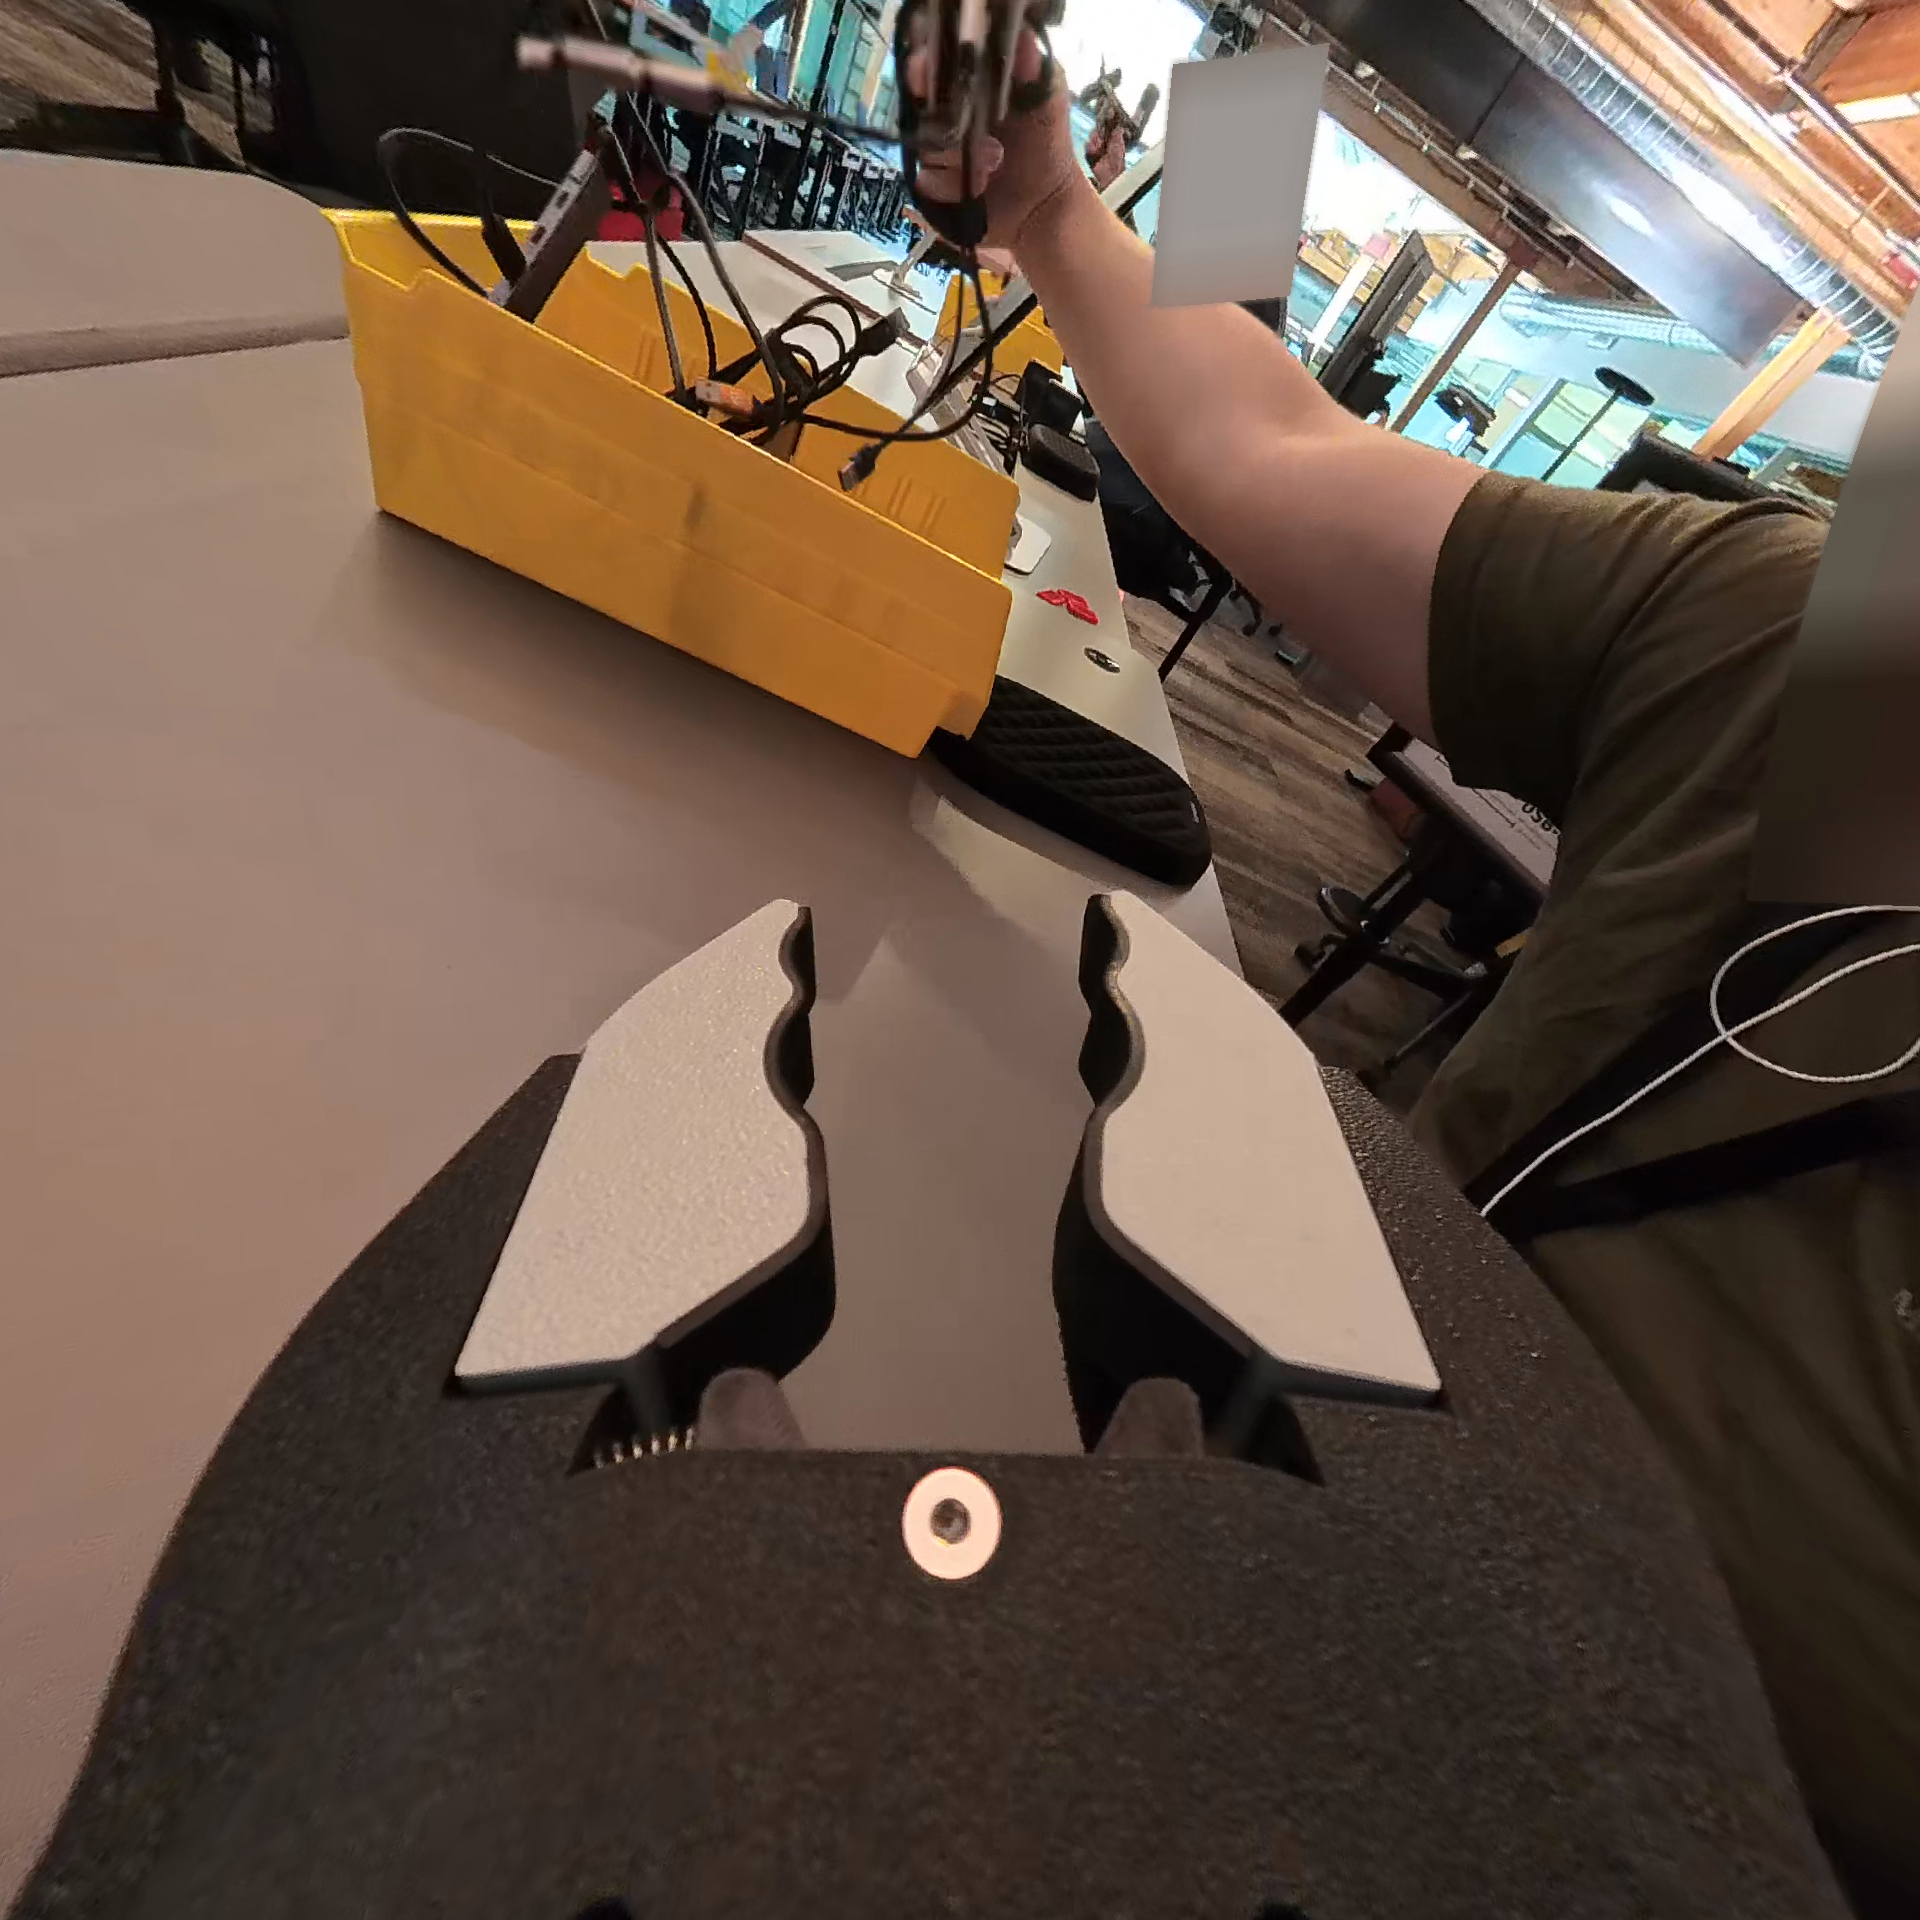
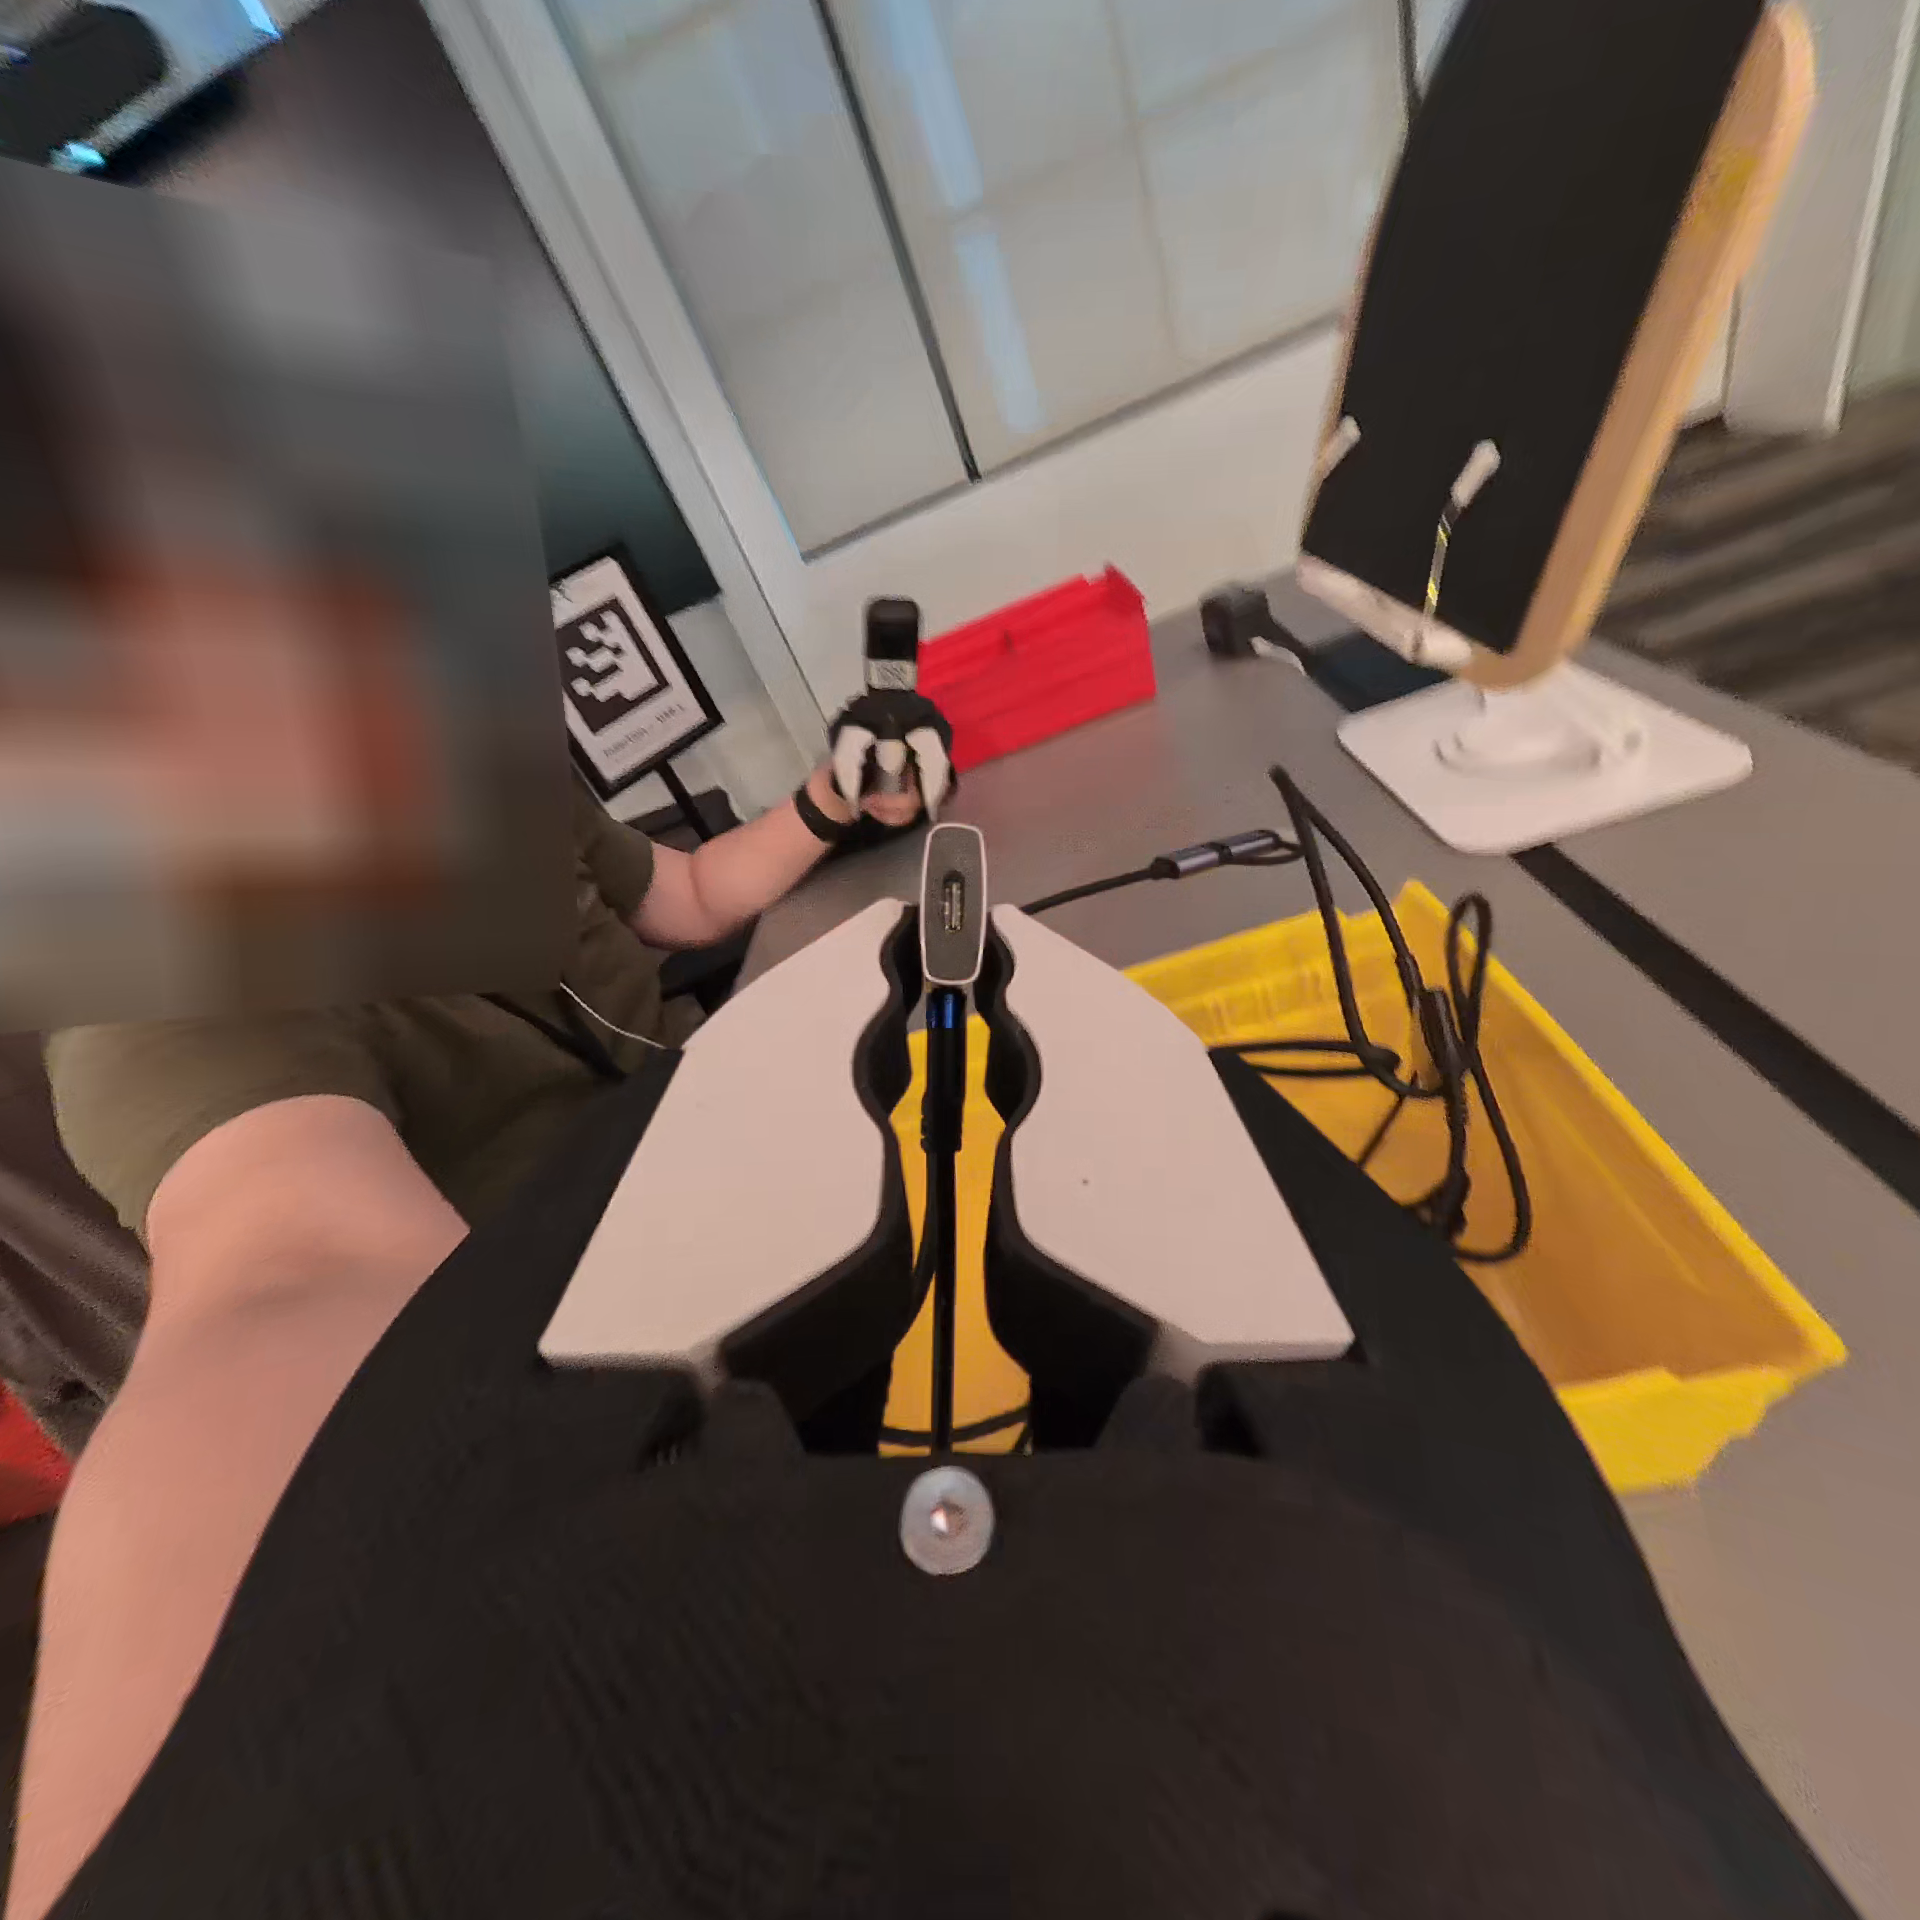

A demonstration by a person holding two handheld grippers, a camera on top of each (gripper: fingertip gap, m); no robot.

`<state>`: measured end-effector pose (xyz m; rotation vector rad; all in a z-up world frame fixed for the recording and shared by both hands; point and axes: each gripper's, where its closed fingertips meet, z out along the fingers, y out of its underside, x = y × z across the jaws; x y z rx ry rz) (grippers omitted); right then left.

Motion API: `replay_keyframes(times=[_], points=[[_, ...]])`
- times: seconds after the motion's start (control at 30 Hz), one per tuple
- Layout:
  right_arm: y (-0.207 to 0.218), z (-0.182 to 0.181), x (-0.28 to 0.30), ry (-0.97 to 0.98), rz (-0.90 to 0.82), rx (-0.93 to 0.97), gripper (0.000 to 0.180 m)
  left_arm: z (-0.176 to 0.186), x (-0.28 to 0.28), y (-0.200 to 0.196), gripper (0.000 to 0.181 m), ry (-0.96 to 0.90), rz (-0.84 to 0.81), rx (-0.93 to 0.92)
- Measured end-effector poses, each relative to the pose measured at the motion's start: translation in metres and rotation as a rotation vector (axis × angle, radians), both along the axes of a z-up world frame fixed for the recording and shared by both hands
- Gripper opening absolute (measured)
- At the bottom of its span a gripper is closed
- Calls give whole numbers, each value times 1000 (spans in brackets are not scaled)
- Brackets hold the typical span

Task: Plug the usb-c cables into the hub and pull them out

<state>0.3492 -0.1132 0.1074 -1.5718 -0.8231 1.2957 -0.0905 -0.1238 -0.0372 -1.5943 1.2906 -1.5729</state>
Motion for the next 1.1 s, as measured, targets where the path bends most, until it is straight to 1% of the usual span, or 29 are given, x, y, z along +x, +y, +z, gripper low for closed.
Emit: replay_keyframes(times=[0.13, 0.23, 0.37, 0.53, 0.67, 0.77, 0.93, 1.0, 1.1], points=[[20, 2, -13, -109, 11, -114, 11, -1, 0, 0, 49, 10, 2, 3], [43, -2, -24, -301, -15, -208, 11, -3, 0, 1, 49, 19, 6, 1], [73, 2, -63, -523, 44, -168, 10, -6, 0, 2, 49, 35, 9, 4], [100, -27, -108, -860, 171, -212, 11, -11, 0, 2, 49, 56, 10, 4], [108, -41, -137, -930, 280, -166, 11, -12, 0, 1, 49, 61, 6, 2], [109, -53, -135, -874, 286, -133, 11, -11, 1, -1, 49, 57, -3, 1], [106, -93, -114, -837, 231, -52, 12, -8, 3, -7, 49, 45, -25, -2], [100, -121, -105, -907, 239, -91, 12, -9, 5, -8, 49, 49, -32, 1], [91, -170, -89, -1100, 282, -212, 12, -12, 7, -9, 49, 60, -37, 0]])
